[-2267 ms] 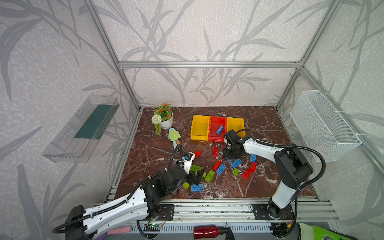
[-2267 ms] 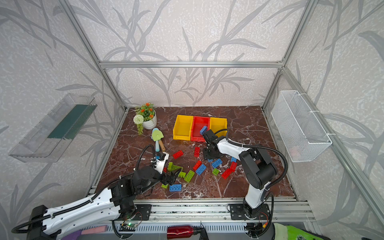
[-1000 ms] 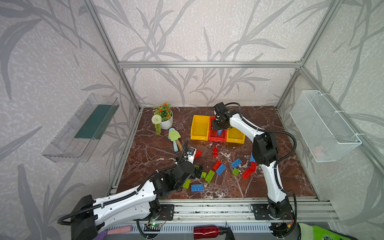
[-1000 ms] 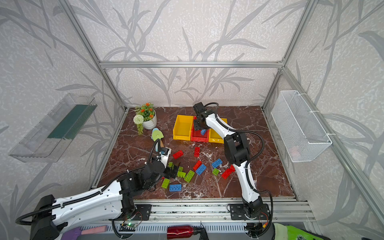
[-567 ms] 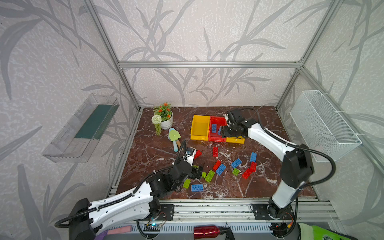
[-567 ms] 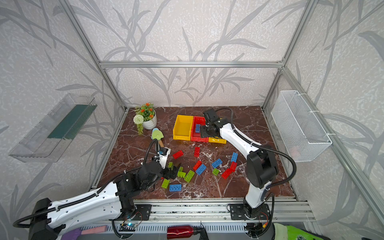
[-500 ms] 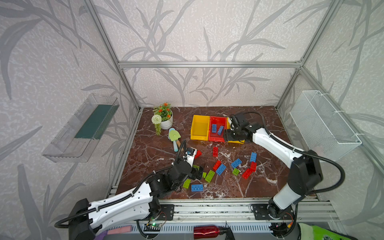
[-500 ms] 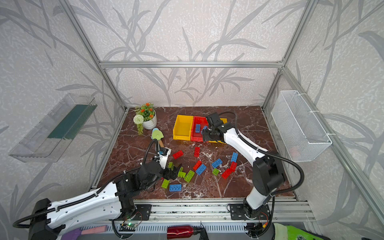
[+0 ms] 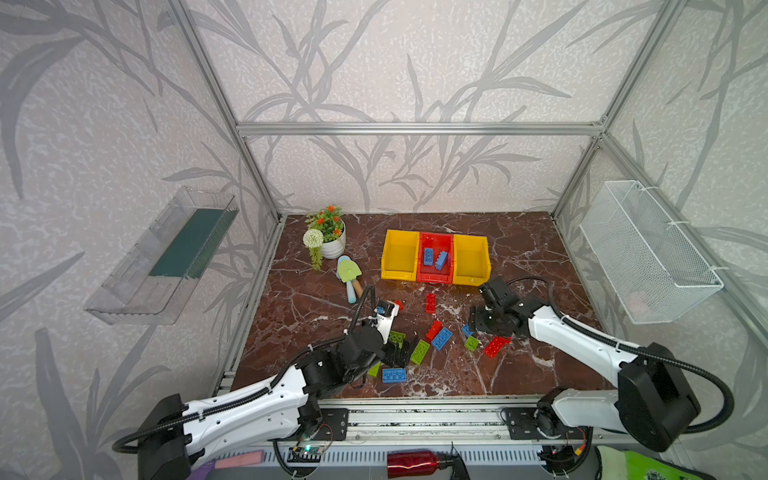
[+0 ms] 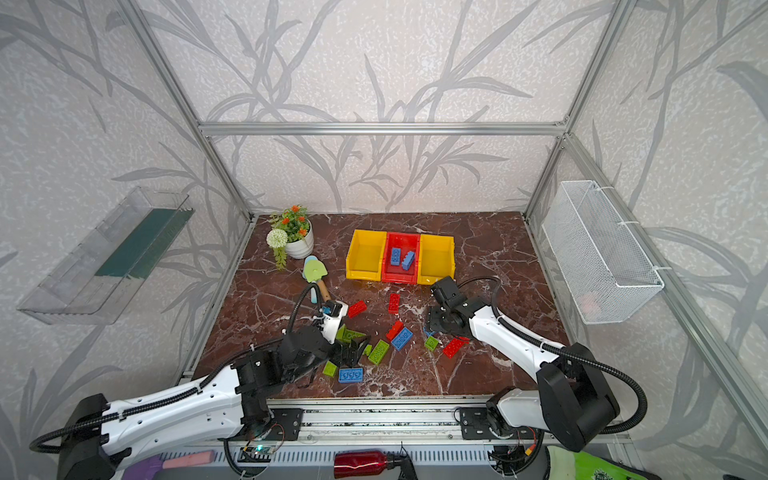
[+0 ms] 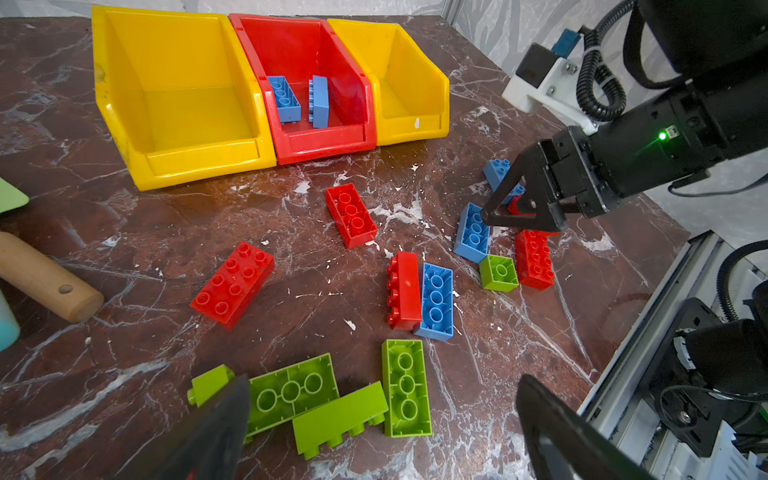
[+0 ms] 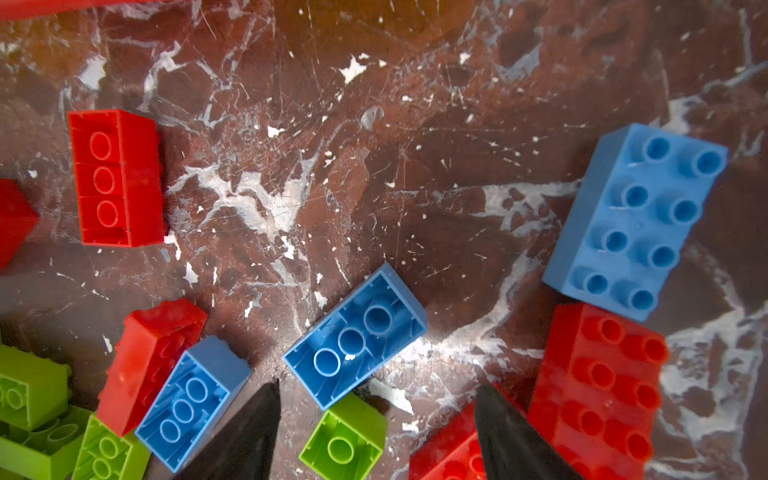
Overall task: Sort the legos into containers by color
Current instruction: 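Move the right gripper back to the bricks and grasp a blue brick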
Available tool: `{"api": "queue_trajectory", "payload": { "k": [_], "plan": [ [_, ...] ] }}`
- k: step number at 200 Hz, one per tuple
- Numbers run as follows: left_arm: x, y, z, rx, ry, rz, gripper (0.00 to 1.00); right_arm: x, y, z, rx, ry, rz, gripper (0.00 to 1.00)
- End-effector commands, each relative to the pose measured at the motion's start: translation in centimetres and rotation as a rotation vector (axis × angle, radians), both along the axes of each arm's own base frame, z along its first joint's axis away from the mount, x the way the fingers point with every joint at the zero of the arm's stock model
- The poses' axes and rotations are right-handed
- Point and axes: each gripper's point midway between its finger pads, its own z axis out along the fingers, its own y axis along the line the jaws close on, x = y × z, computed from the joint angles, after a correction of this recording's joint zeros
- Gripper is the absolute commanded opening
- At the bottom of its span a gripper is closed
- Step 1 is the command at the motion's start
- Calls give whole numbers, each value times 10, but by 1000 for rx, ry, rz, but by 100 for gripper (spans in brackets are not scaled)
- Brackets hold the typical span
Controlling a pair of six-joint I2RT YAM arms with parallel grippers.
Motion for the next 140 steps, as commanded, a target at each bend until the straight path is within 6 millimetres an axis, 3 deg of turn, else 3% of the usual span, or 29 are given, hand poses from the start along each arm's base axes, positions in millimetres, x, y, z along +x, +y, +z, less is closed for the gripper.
{"api": "queue_trajectory", "payload": {
  "k": [1, 90, 140],
  "plan": [
    [-3, 0, -1, -24, 9, 1, 99, 6, 8, 2, 85, -34, -77, 76],
    [-3, 24, -1, -14, -28, 59, 99, 28, 33, -22, 124, 38, -88, 74],
    [-3, 31, -4, -5, -25, 80, 99, 38, 41, -28, 65, 71, -44, 51]
  ]
}}
